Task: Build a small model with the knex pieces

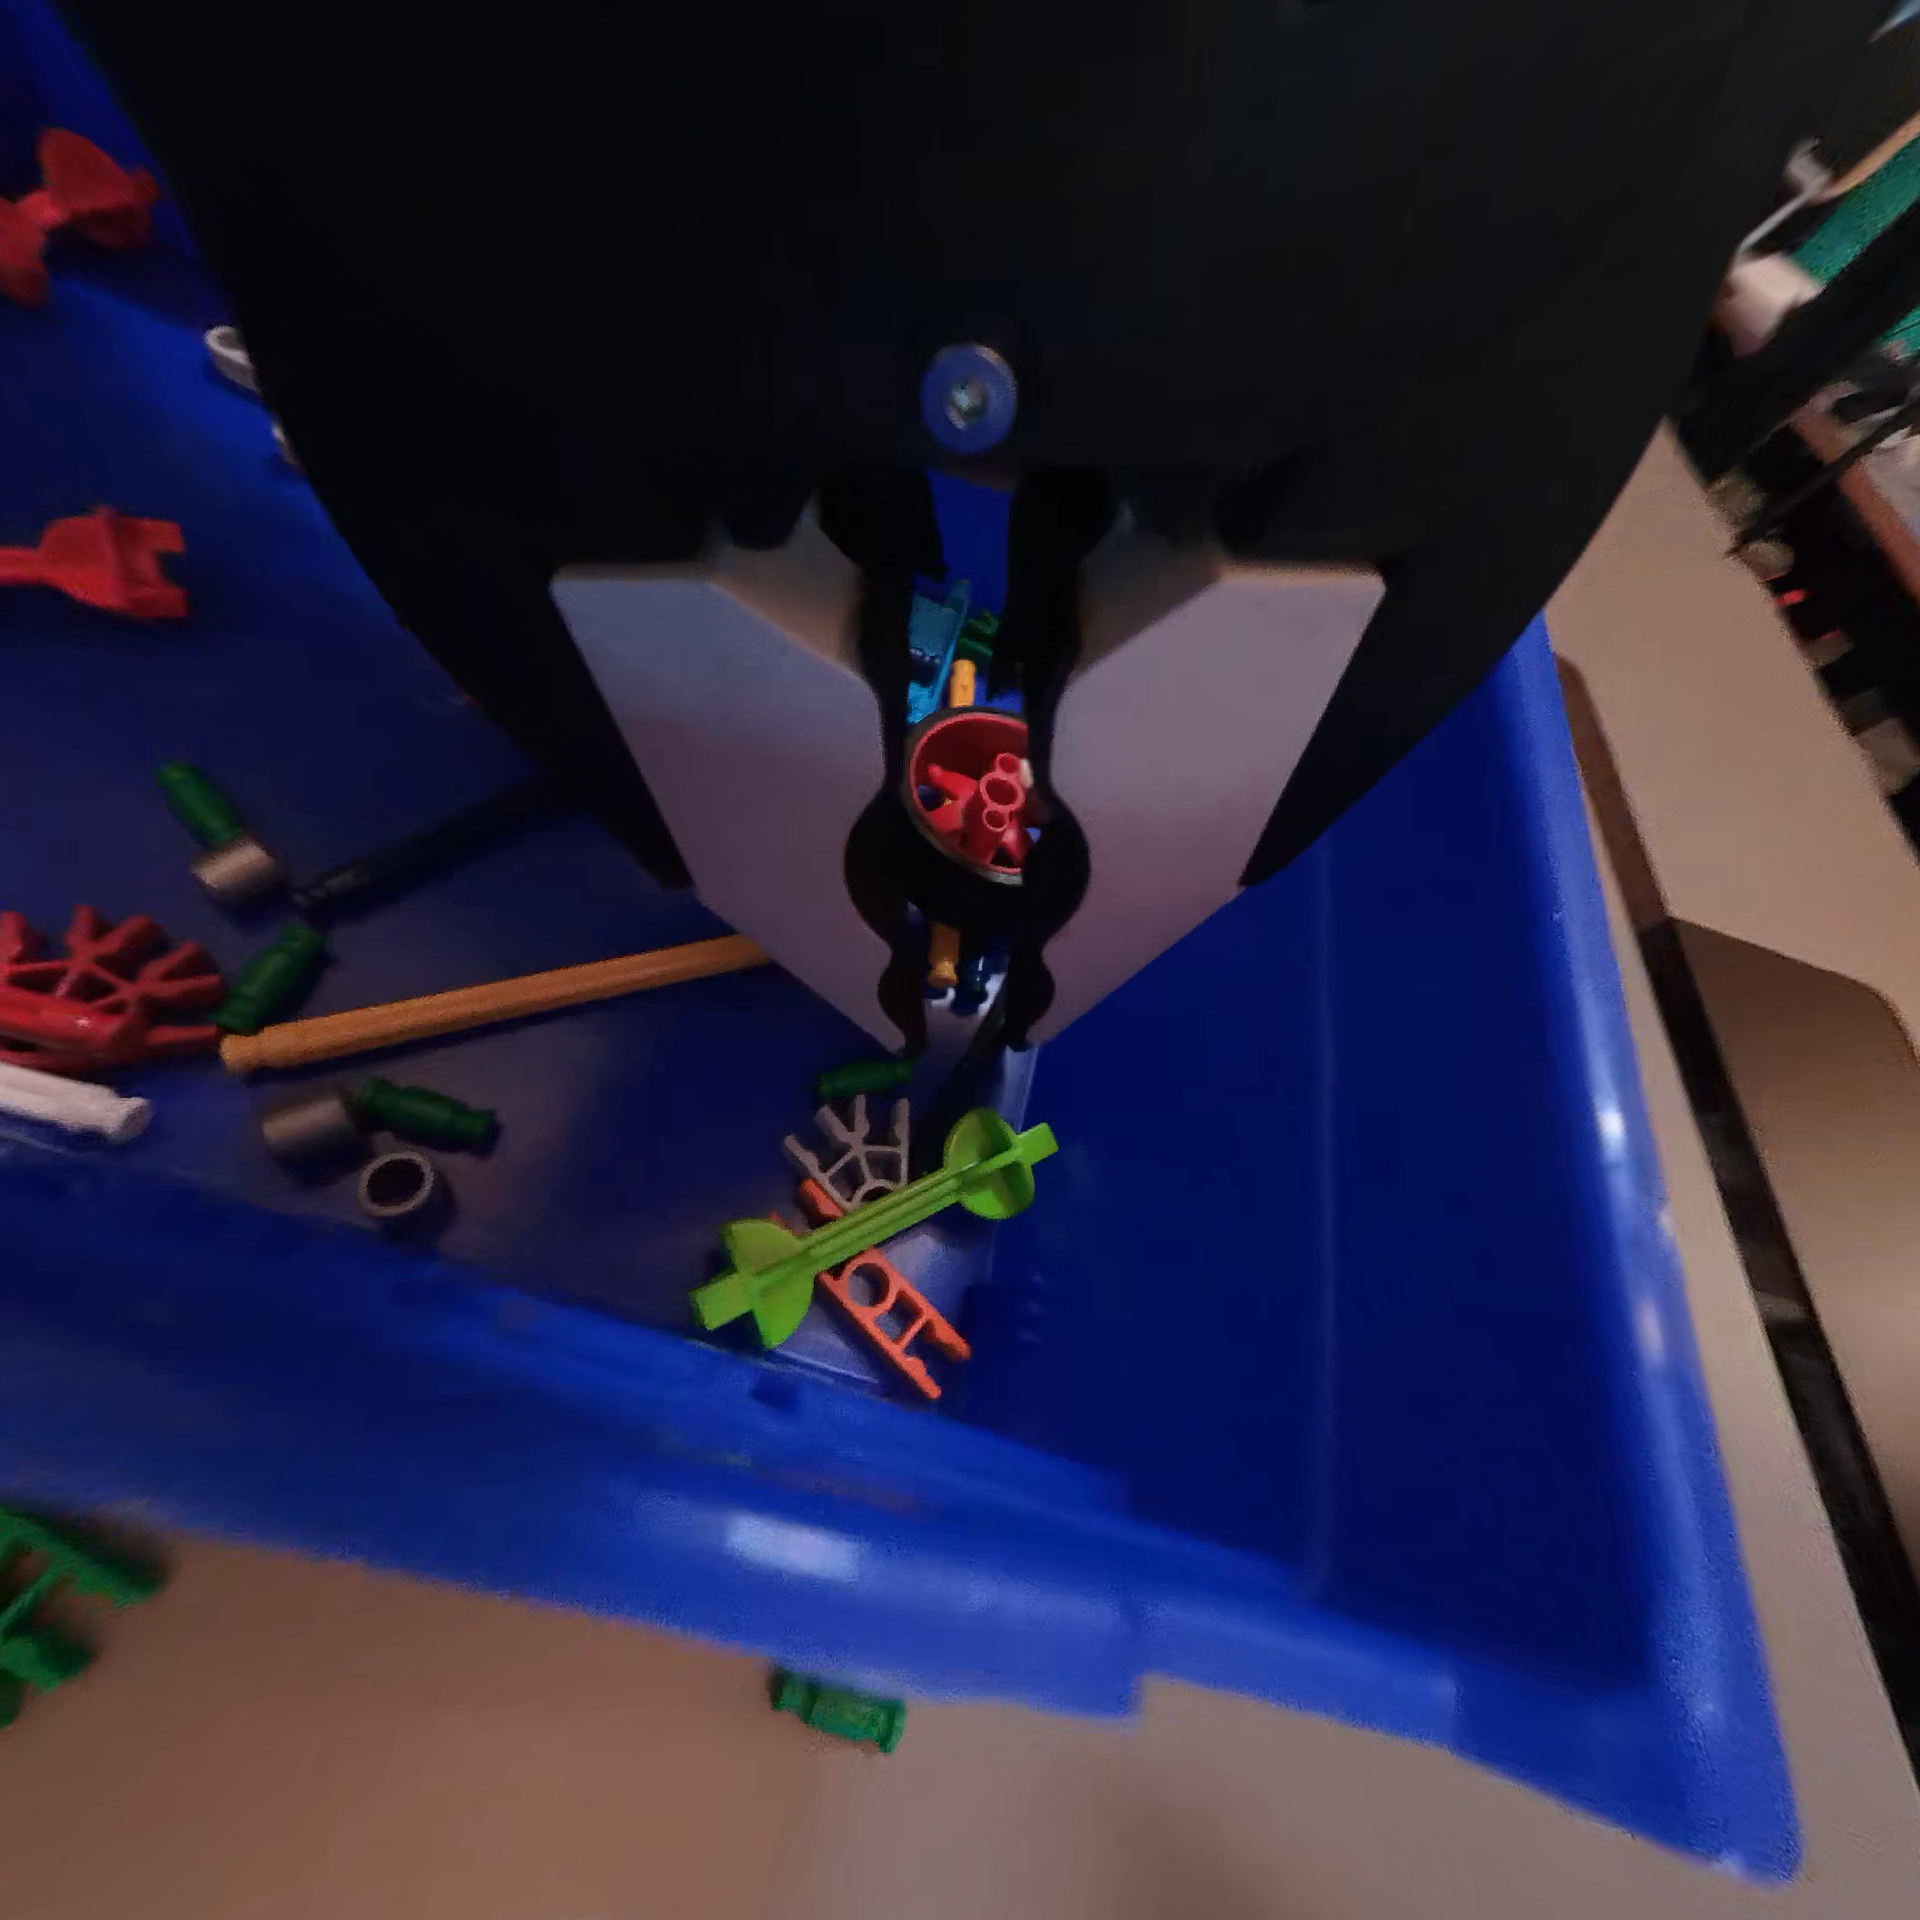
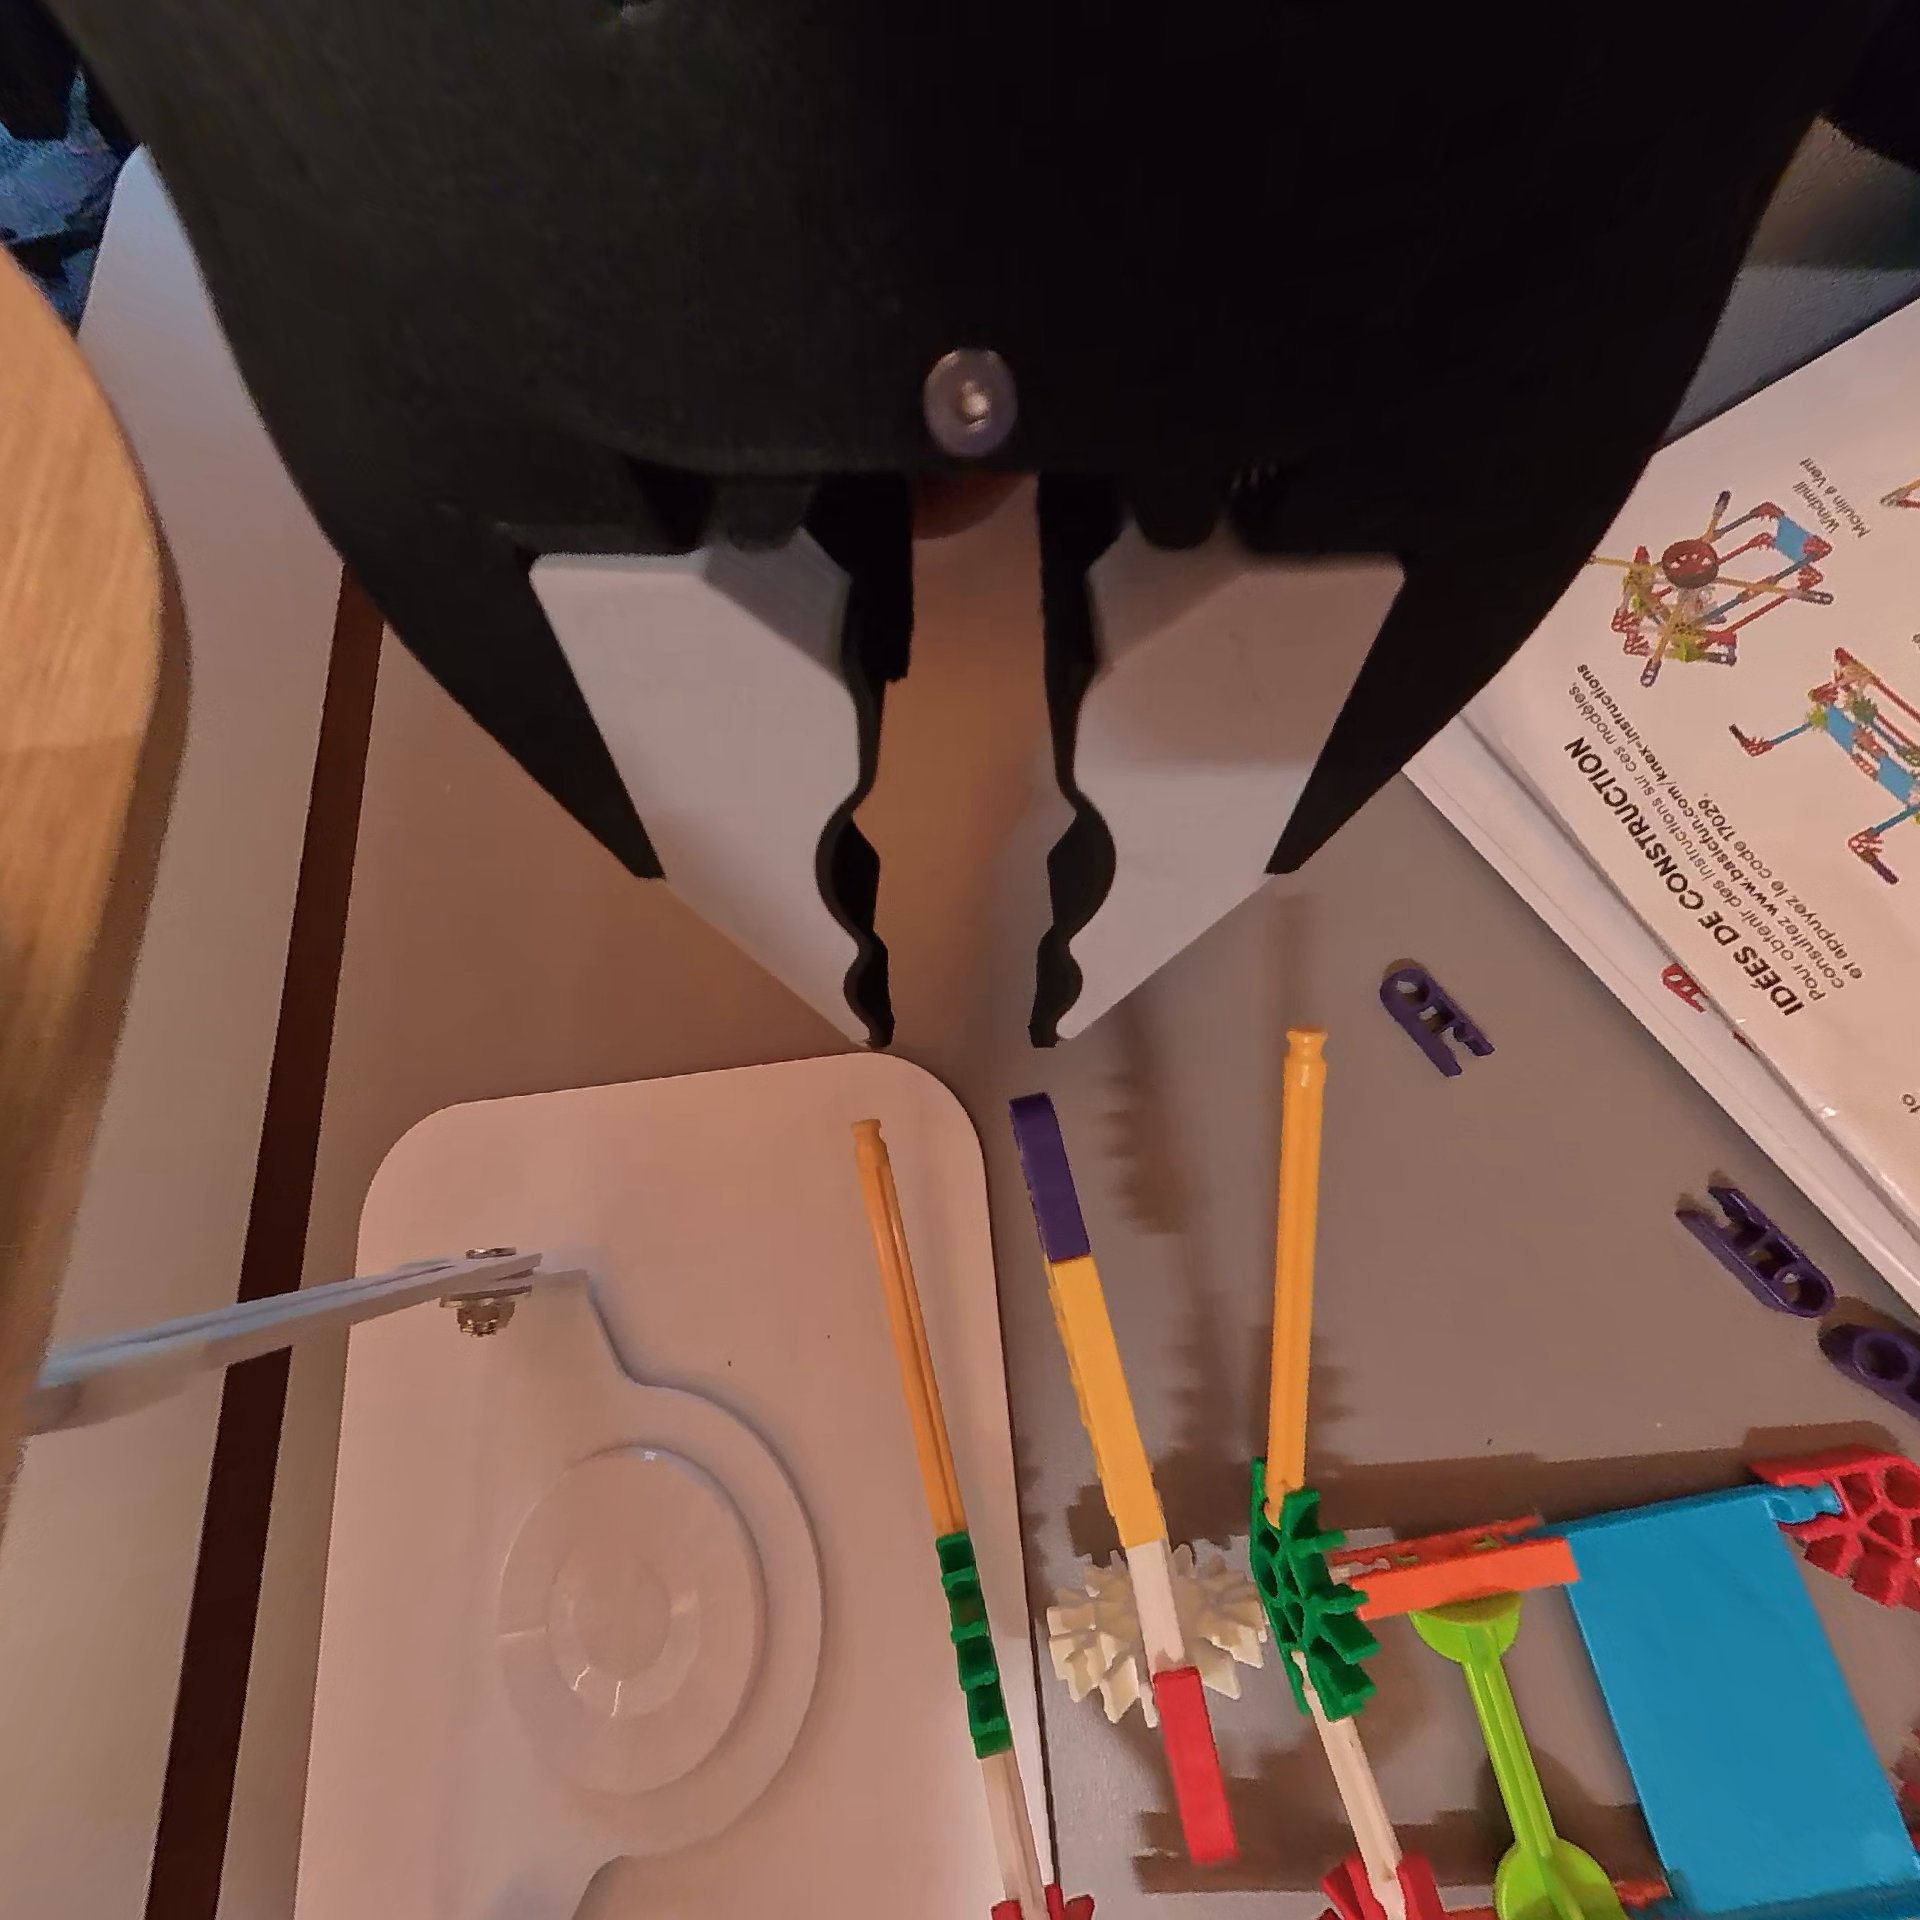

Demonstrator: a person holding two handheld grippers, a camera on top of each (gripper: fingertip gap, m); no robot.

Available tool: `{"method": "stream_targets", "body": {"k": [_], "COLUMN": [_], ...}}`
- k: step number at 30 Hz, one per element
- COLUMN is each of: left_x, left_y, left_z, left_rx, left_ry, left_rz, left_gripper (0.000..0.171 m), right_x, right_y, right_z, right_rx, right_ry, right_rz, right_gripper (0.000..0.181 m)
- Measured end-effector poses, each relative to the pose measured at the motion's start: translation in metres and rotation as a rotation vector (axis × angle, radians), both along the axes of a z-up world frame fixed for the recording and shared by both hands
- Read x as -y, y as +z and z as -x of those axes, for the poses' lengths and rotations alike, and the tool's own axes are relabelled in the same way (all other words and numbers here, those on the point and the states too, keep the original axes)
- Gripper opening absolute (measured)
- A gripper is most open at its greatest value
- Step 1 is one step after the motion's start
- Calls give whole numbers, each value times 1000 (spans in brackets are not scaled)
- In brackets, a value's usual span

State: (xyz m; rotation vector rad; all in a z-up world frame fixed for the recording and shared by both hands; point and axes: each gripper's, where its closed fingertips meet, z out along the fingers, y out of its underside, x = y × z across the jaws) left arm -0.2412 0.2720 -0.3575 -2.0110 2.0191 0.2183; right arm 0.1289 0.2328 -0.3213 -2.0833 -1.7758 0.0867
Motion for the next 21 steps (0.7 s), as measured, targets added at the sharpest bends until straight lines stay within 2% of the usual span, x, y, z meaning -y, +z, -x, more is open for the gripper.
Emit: {"method": "stream_targets", "body": {"k": [3,8,14,20,21], "left_x": [-1,8,17,19,18], "left_y": [-1,-3,-2,-3,-3], "left_z": [-1,-2,-1,-2,-3], "left_rx": [57,93,78,88,93], "left_ry": [61,83,65,73,77], "left_rz": [80,208,278,307,302], "left_gripper": [11,6,21,16,9], "right_x": [0,0,0,0,0], "right_y": [1,1,2,2,2], "right_z": [-1,-2,-2,-3,-3], "right_rx": [-3,4,0,1,1], "right_ry": [0,0,-3,-3,-3], "right_rz": [0,-3,-6,-5,-5], "right_gripper": [26,26,26,26,26]}}
